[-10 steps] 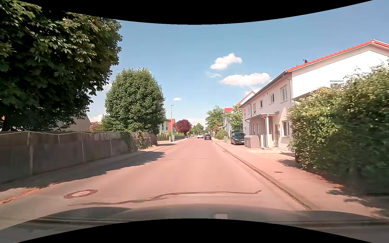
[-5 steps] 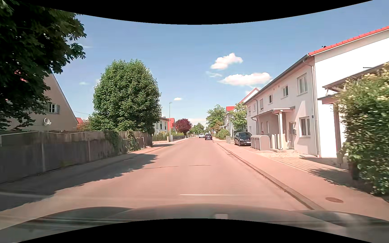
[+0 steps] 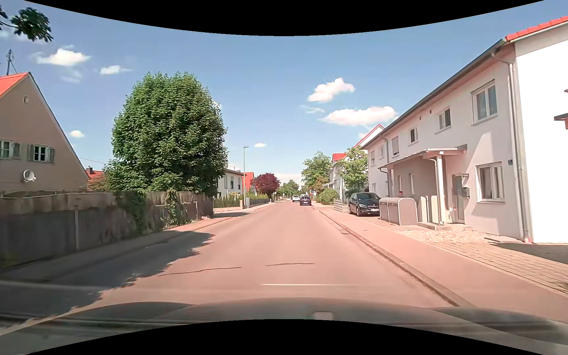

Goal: Follow the waypoints while adhering to traffic rules and regulations

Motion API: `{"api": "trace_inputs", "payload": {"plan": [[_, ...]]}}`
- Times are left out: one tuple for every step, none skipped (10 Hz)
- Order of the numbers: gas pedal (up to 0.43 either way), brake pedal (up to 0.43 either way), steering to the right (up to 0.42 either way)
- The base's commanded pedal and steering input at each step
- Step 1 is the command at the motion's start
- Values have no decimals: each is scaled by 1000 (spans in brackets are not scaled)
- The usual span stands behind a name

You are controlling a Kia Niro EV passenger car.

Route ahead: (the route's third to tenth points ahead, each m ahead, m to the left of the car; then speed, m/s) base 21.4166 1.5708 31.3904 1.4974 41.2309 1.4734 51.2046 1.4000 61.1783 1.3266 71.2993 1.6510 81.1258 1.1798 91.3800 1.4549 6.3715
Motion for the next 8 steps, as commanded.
{"api": "trace_inputs", "payload": {"plan": [[150,0,-5],[138,0,-4],[110,0,-4],[47,0,-4],[0,0,-4],[0,0,-4],[0,0,-4],[0,0,-4]]}}
